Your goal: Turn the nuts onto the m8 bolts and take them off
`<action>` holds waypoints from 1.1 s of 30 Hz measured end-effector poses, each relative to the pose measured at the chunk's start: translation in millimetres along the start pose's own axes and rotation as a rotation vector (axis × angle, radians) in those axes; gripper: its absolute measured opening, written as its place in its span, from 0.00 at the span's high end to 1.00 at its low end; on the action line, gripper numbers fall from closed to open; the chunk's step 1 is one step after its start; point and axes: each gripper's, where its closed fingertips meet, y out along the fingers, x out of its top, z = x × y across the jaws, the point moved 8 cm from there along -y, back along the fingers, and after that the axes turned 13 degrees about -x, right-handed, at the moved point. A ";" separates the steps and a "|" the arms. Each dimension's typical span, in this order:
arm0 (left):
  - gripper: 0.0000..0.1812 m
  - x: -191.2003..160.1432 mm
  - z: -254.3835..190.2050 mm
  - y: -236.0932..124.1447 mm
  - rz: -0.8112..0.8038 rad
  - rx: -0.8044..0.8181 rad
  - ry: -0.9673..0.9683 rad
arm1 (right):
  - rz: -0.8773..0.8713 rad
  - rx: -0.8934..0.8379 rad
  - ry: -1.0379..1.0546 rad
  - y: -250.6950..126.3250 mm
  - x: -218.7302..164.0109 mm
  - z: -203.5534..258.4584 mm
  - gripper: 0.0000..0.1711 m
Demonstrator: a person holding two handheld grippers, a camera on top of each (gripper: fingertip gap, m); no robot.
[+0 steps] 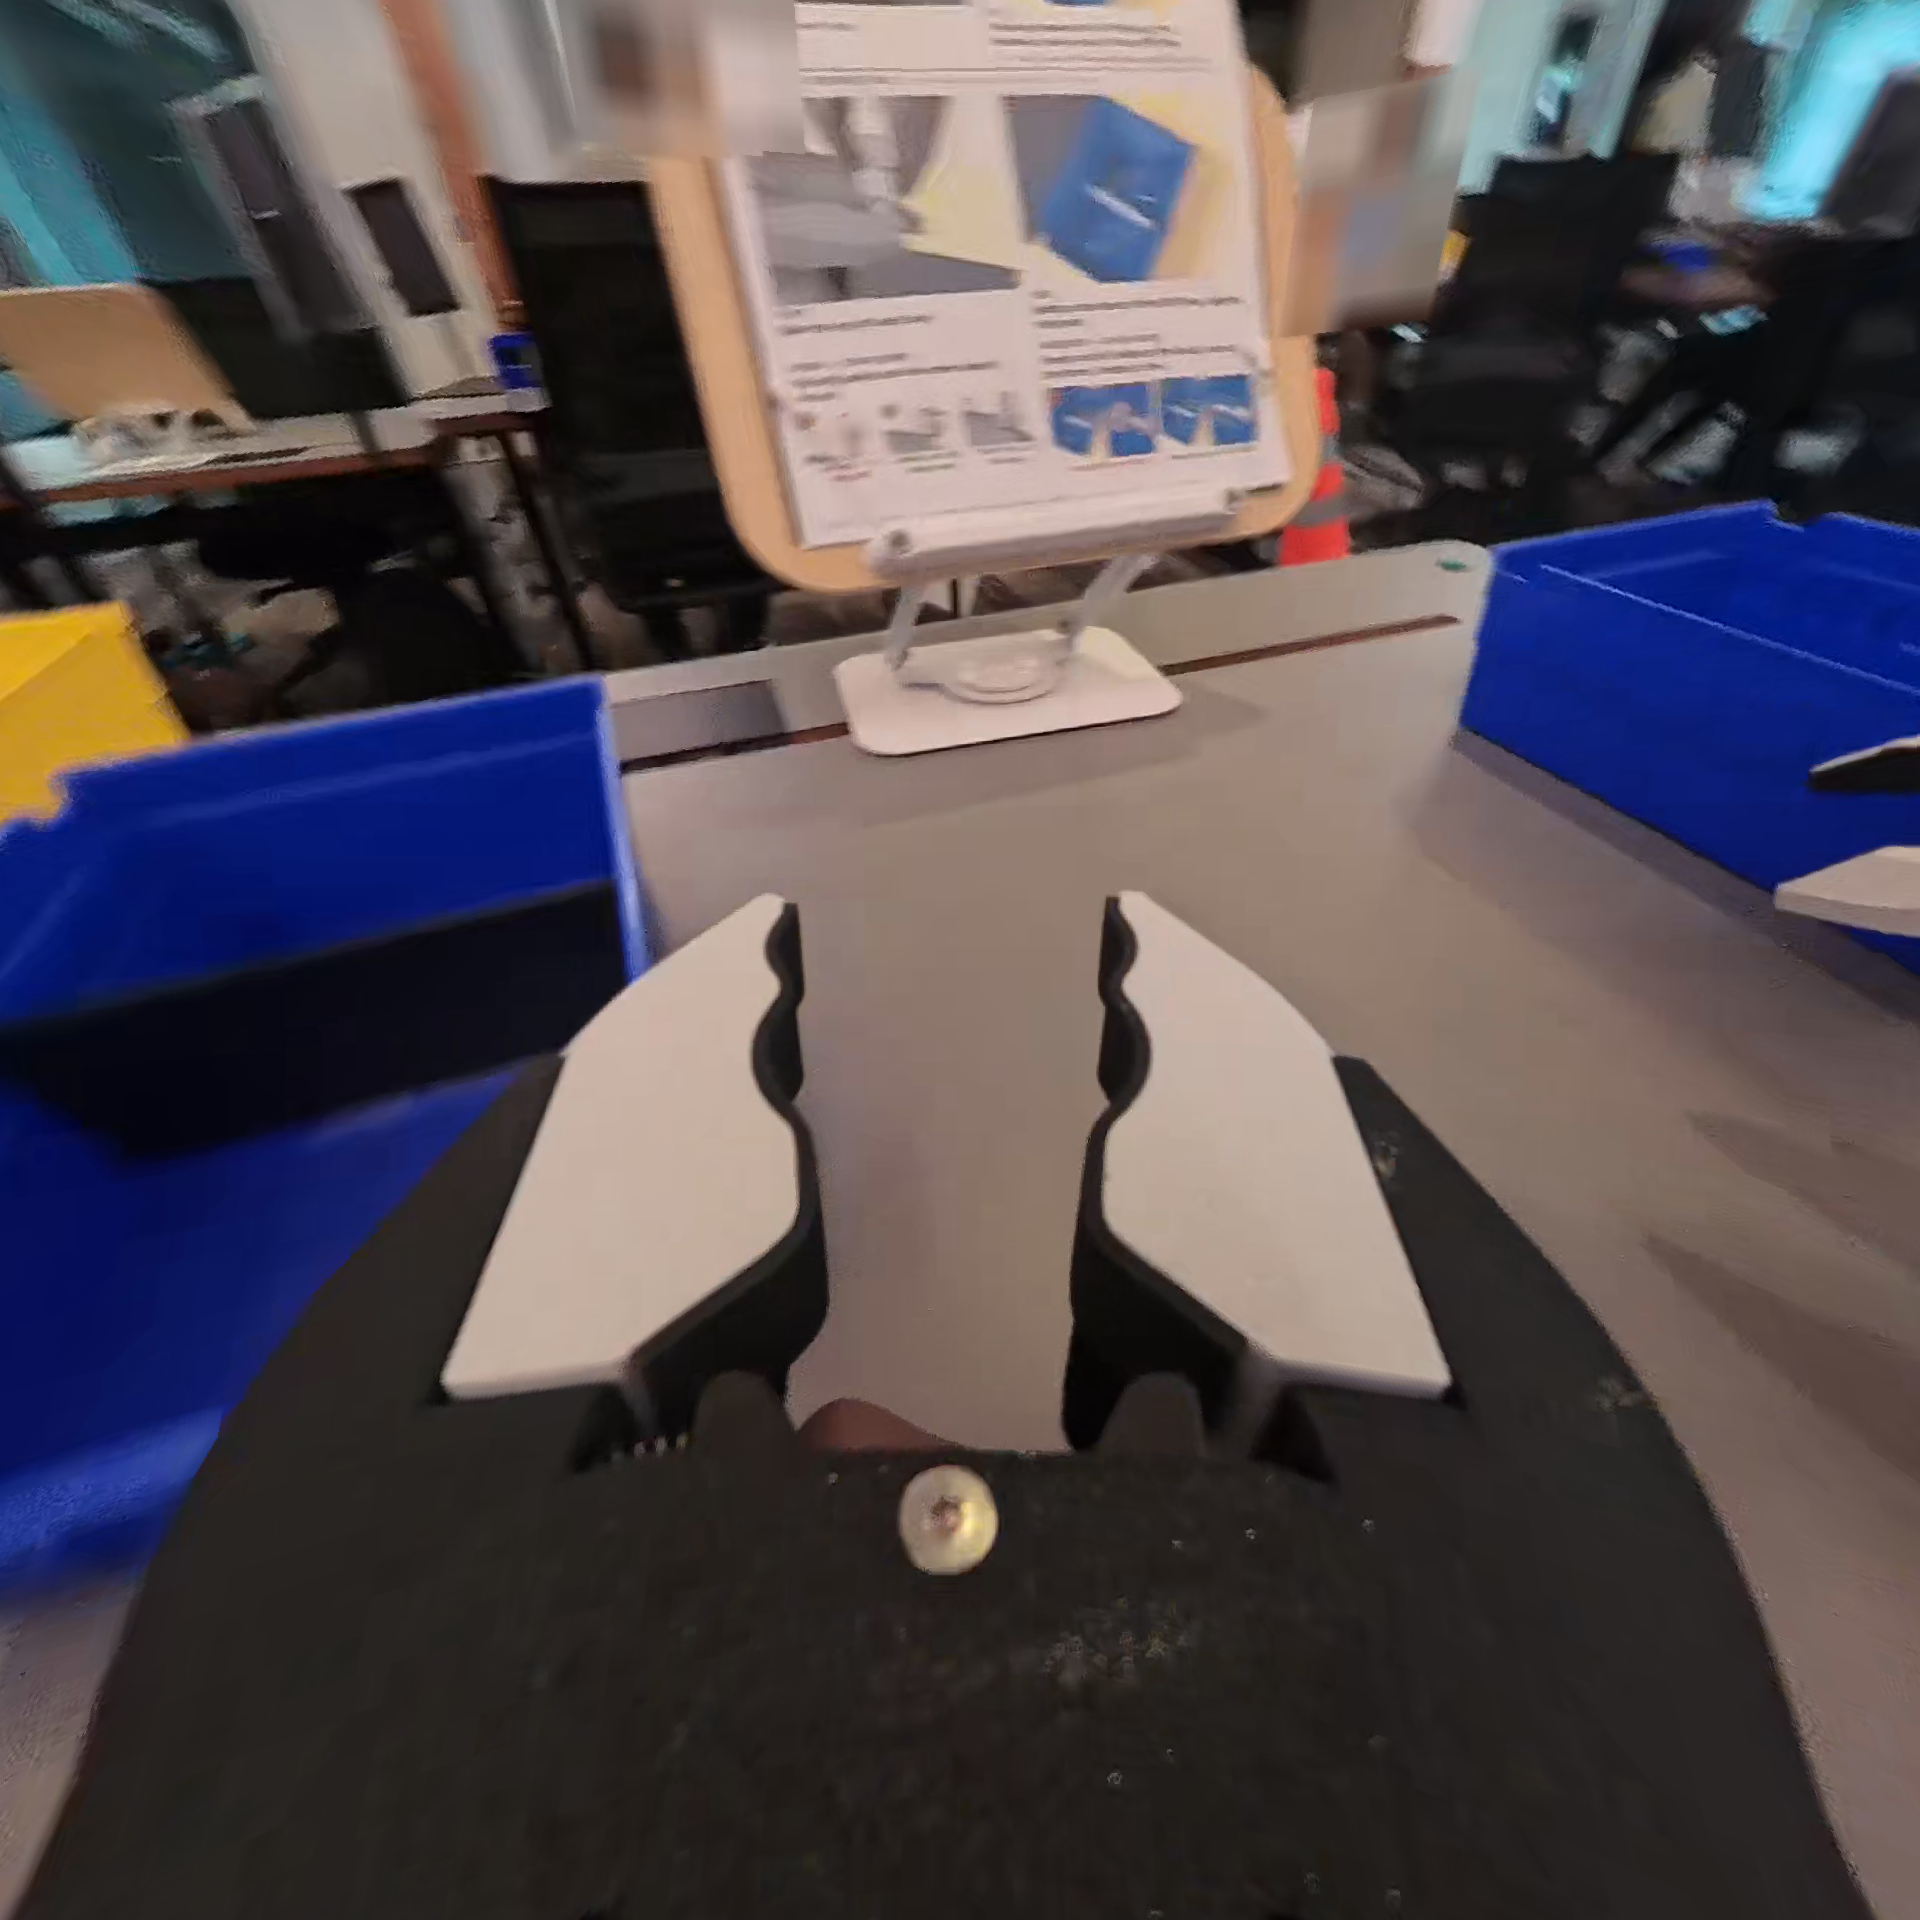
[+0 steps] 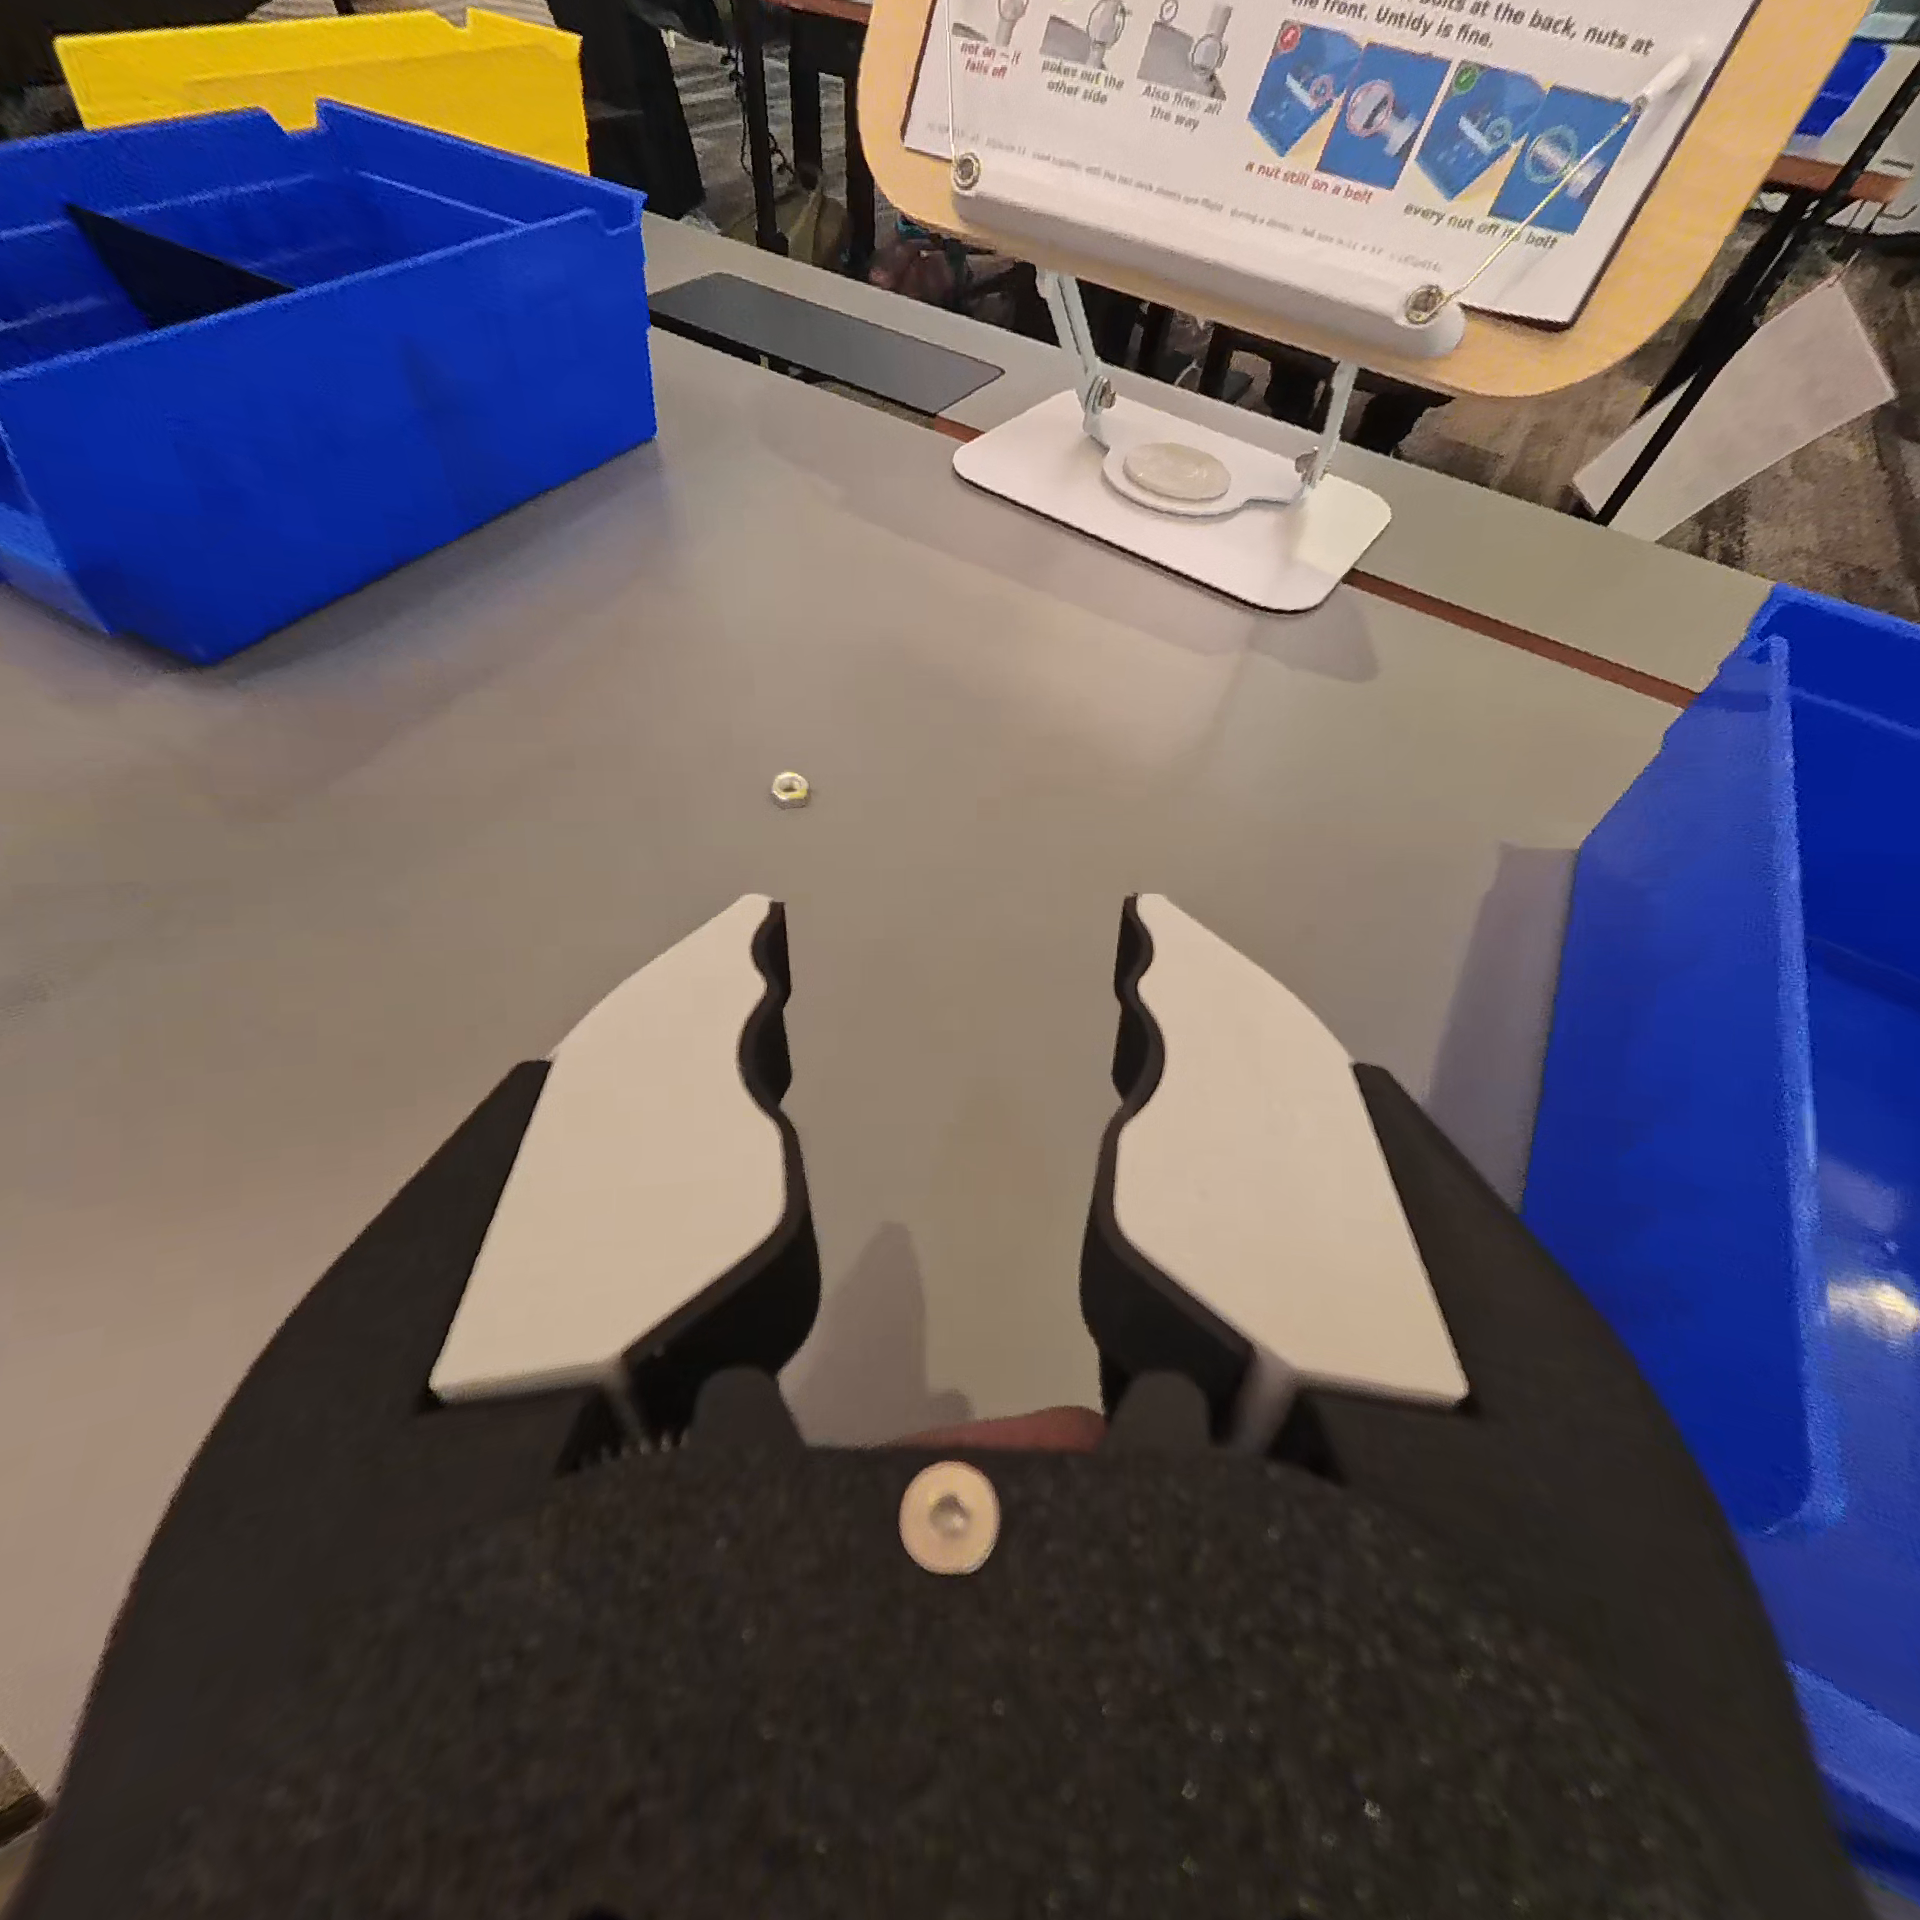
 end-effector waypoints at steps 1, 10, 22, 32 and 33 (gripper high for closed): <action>0.69 -11.4 -2.5 -11.2 -0.013 0.039 -0.035 | 0.000 0.001 -0.004 0.3 0.3 2.2 0.64; 0.66 -60.6 -16.8 -44.2 0.094 0.067 -0.161 | 0.003 0.033 -0.025 1.4 0.9 12.7 0.64; 0.71 -15.2 83.3 -61.0 0.380 -0.126 0.267 | 0.003 0.038 -0.024 4.6 7.8 10.4 0.65; 0.73 -18.0 171.0 20.7 0.909 -0.804 0.406 | 0.043 0.004 -0.033 11.1 13.0 11.2 0.65; 0.74 -22.5 172.6 27.5 0.931 -0.844 0.424 | 0.044 -0.002 -0.034 9.9 13.8 11.1 0.65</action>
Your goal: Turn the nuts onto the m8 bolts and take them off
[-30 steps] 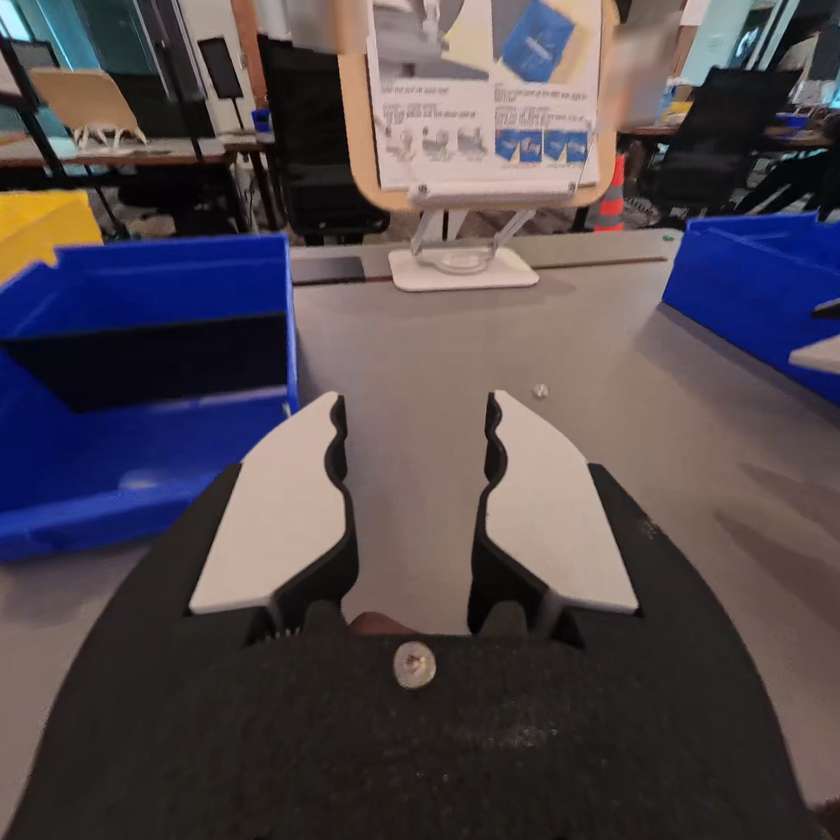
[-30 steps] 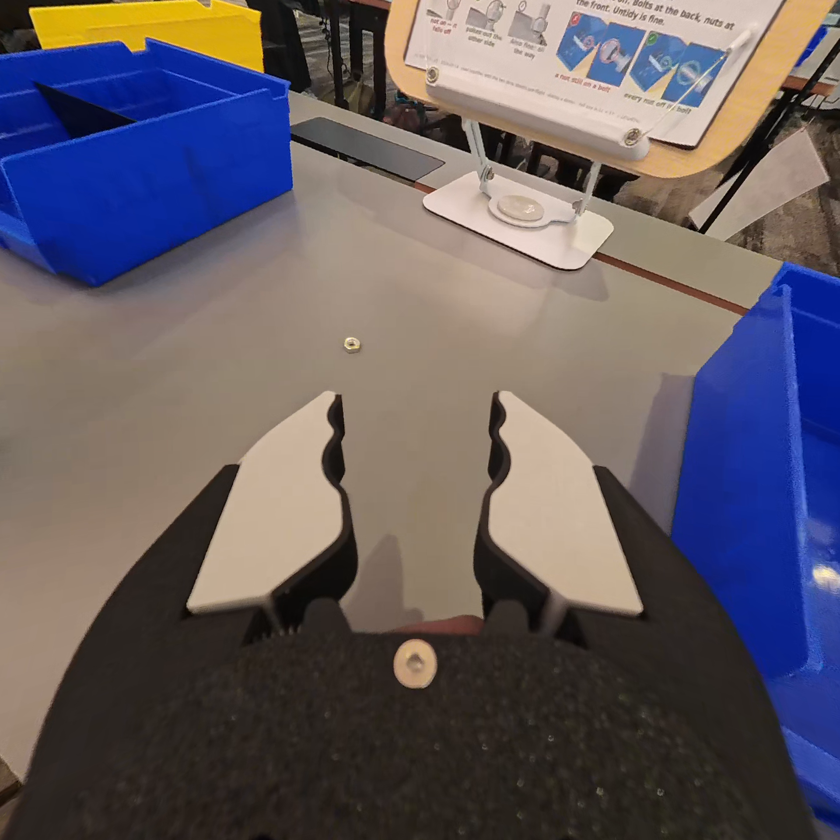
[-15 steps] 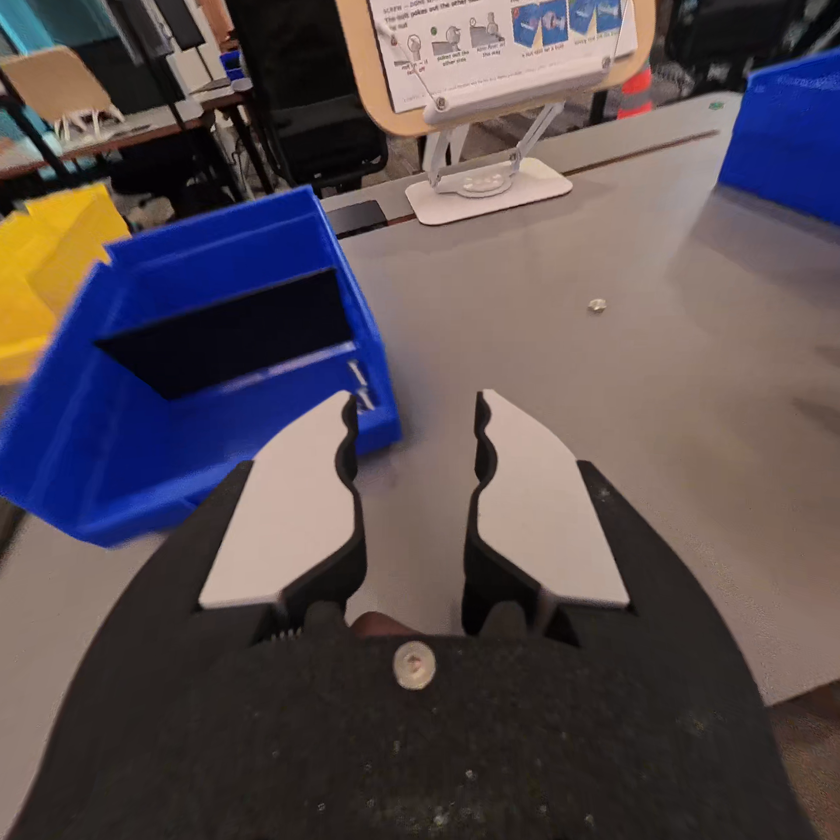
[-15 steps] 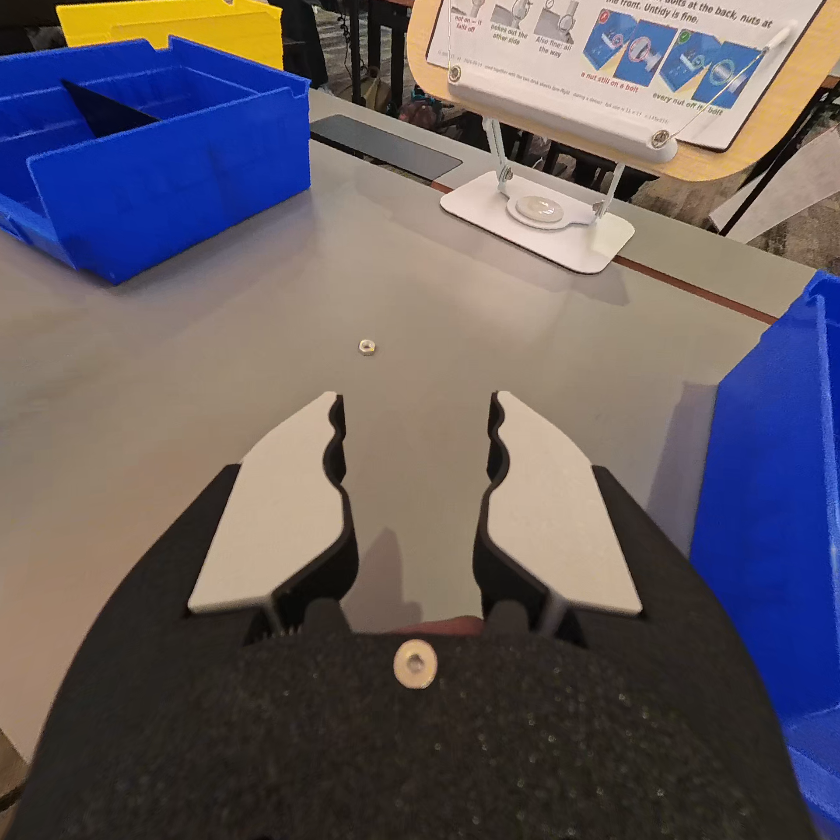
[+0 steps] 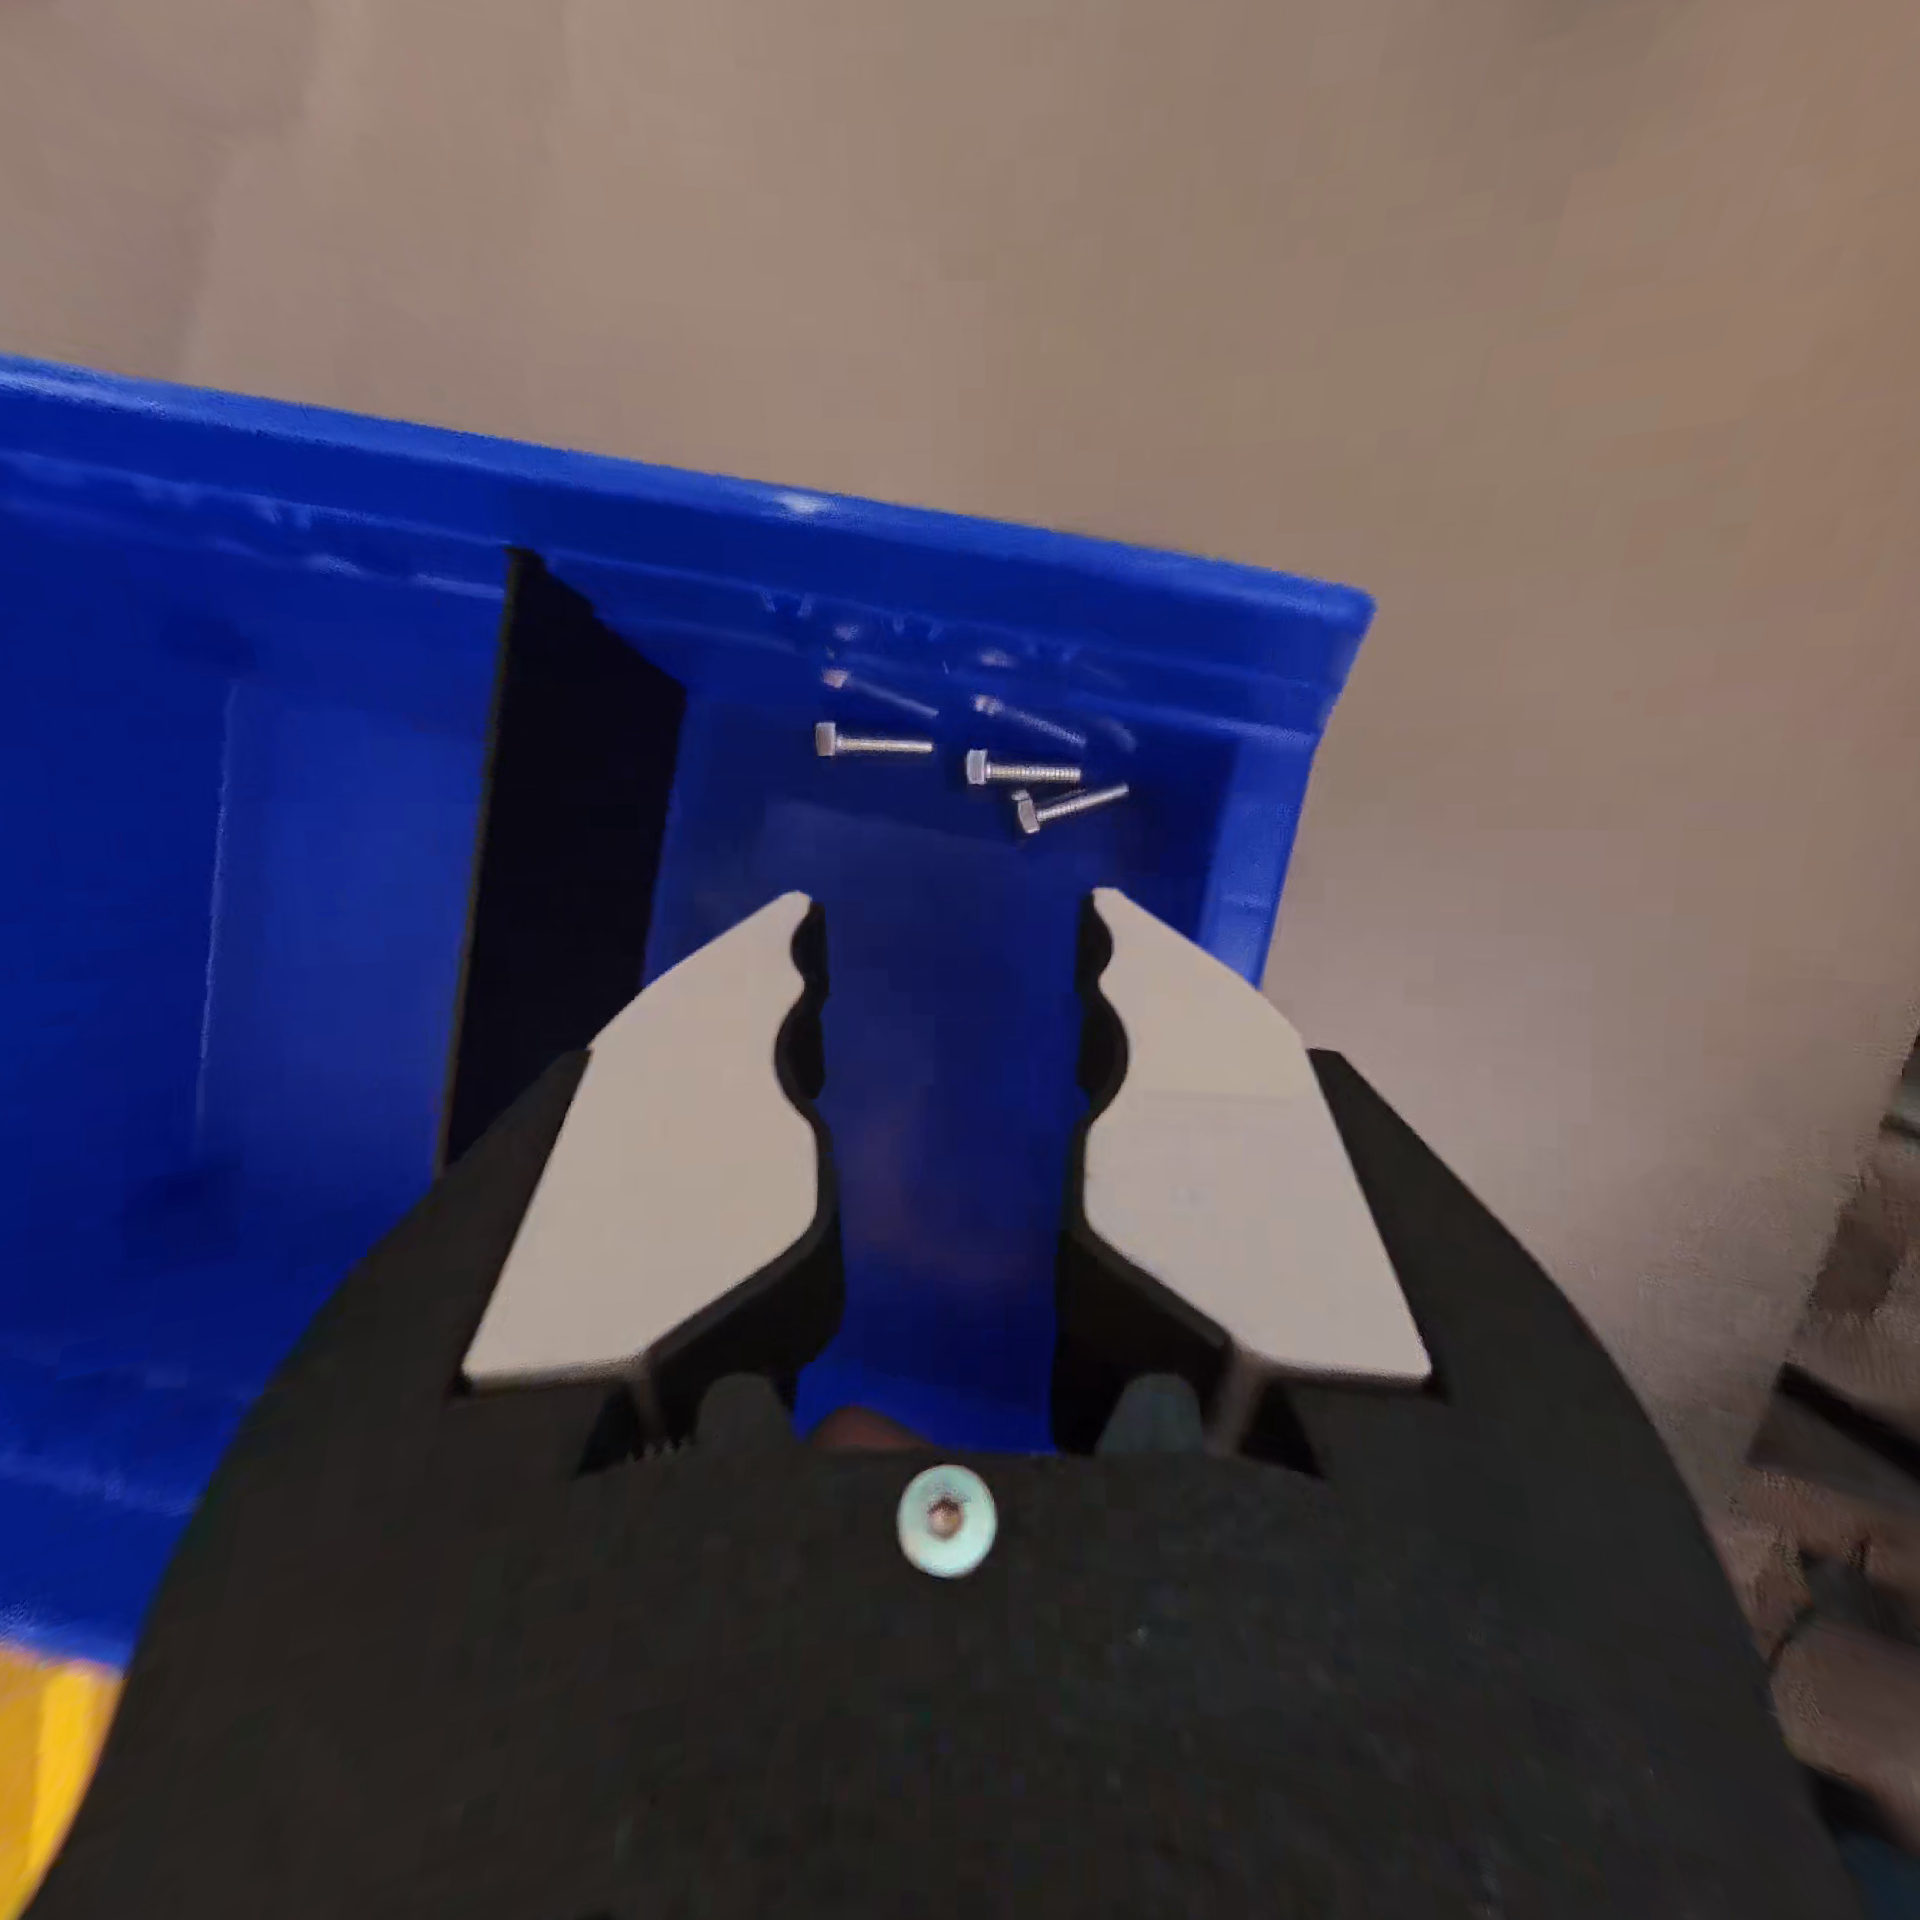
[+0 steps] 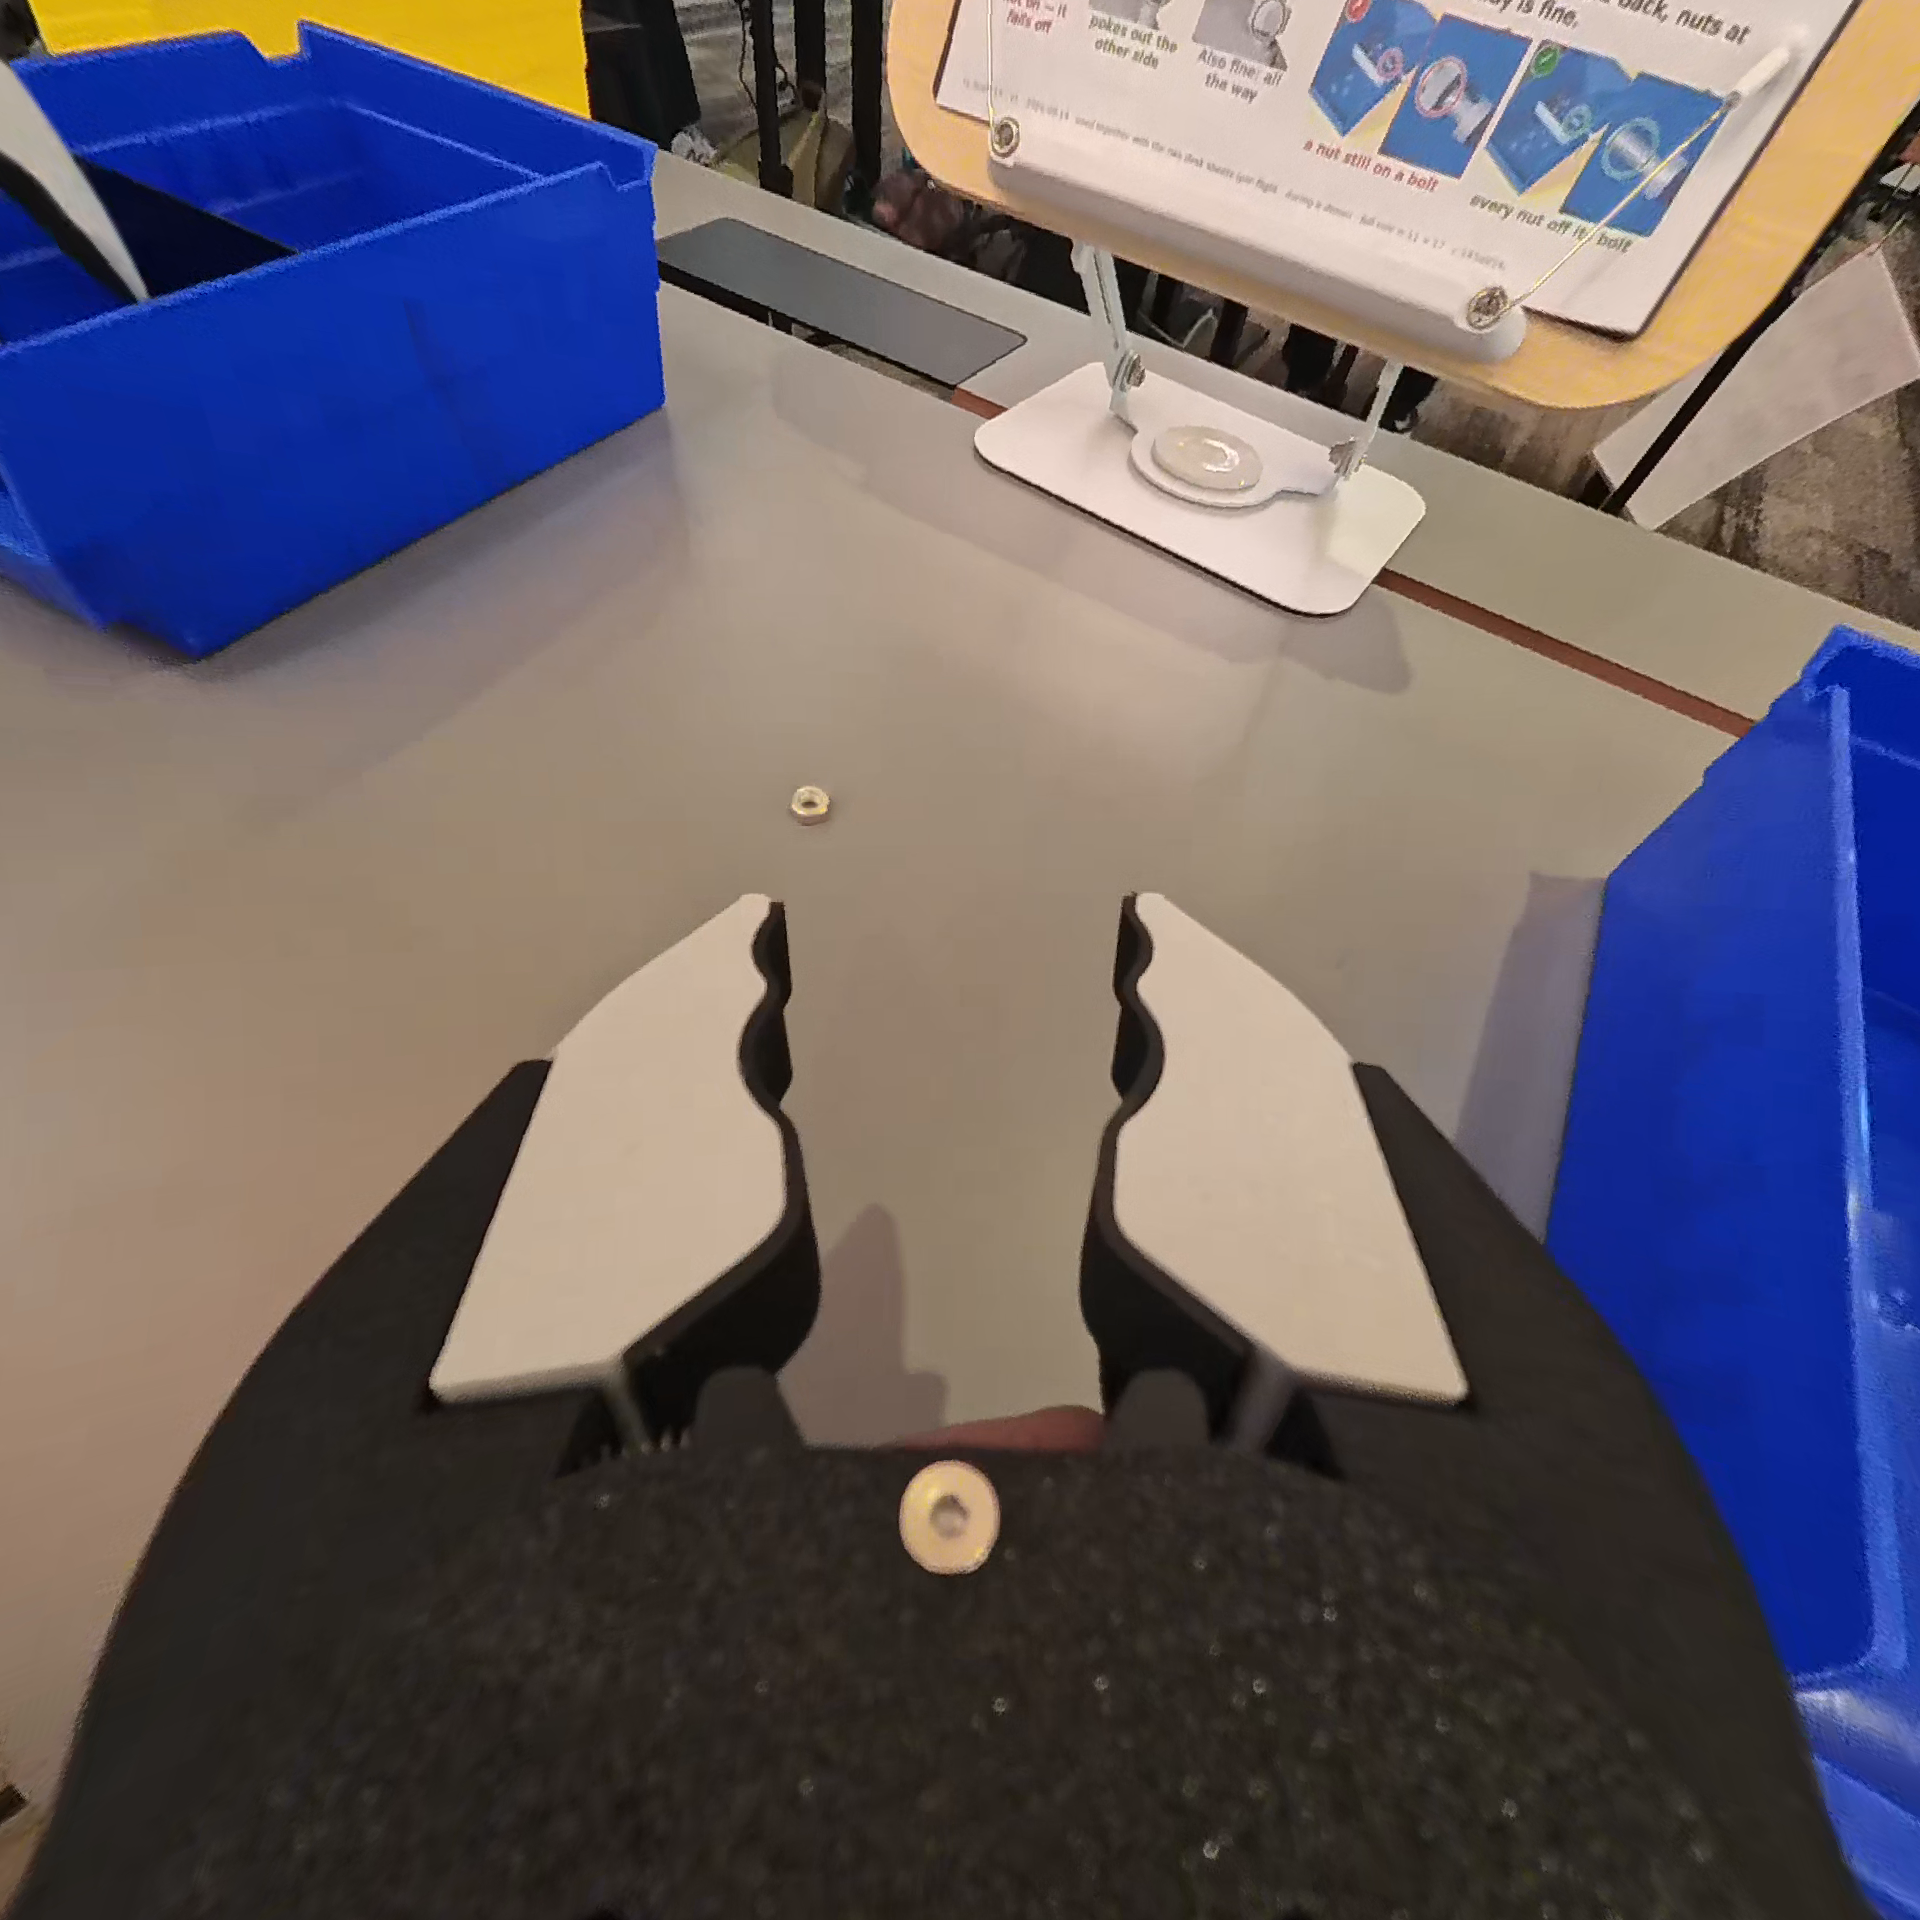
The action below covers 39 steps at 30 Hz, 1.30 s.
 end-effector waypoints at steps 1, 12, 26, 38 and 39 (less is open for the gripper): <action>0.76 0.6 5.8 5.5 0.017 -0.033 0.016 | 0.001 -0.004 -0.002 -2.8 -0.7 -0.7 0.65; 0.73 -2.4 22.6 56.1 0.126 -0.224 -0.018 | 0.040 -0.042 -0.015 -2.5 -0.6 -8.6 0.65; 0.94 -6.1 14.6 70.7 0.100 -0.205 -0.037 | 0.045 -0.018 -0.025 2.5 -1.7 -4.8 0.66; 0.96 -8.4 5.3 33.6 -0.067 0.027 -0.060 | 0.016 -0.012 -0.021 -2.5 2.4 -7.4 0.67; 0.96 -6.1 2.0 26.1 -0.102 0.075 -0.059 | 0.012 -0.012 -0.020 -3.0 2.4 -7.6 0.67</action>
